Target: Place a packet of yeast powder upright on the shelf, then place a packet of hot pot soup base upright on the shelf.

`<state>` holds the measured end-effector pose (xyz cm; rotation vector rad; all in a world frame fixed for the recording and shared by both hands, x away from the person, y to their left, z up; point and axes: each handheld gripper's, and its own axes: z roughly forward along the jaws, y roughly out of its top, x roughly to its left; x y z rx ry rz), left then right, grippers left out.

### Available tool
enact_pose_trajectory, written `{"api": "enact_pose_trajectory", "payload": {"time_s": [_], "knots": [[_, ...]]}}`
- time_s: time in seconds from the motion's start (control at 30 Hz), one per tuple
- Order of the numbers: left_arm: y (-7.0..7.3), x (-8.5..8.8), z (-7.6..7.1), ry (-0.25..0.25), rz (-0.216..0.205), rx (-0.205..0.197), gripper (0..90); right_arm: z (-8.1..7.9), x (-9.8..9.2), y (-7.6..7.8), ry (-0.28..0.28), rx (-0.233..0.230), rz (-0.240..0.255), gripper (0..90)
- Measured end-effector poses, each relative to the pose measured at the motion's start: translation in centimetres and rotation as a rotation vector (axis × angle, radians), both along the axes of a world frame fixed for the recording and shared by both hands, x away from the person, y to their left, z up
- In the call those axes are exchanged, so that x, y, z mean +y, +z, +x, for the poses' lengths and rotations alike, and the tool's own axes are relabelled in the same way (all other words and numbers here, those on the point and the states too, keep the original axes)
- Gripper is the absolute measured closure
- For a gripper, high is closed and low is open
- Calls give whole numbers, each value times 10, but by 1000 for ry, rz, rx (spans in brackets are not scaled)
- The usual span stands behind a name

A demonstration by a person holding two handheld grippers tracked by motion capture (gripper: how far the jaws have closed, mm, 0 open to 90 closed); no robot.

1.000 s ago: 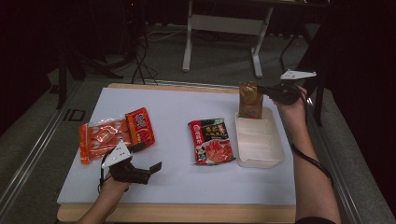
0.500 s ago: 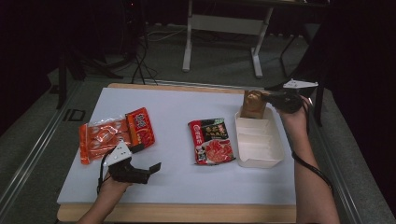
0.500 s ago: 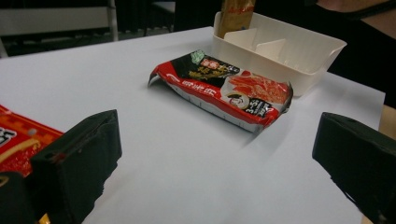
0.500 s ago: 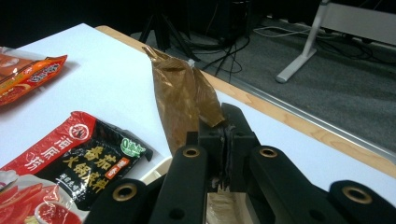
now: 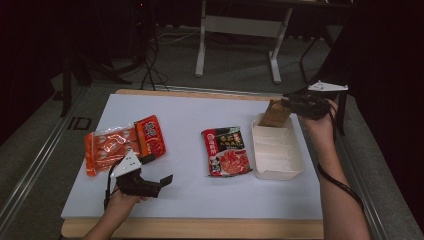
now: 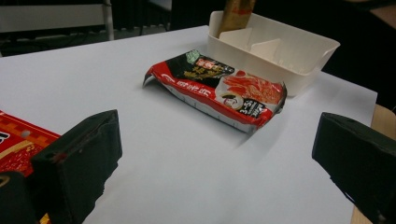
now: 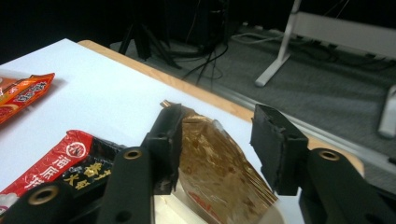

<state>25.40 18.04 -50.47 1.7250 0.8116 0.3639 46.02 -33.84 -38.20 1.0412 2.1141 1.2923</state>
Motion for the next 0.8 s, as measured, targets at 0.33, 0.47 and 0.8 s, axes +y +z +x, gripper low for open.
{"api": "enact_pose_trajectory", "payload": {"time_s": [0.33,0.47,0.8], "knots": [[7,-5,-2,-35,32,38,17,-30,13,21,-25,-73,39,268],[11,-2,2,-45,2,45,17,-50,16,23,-18,-84,97,144],[19,-10,10,-74,34,47,20,-100,26,15,42,-104,150,108]]}}
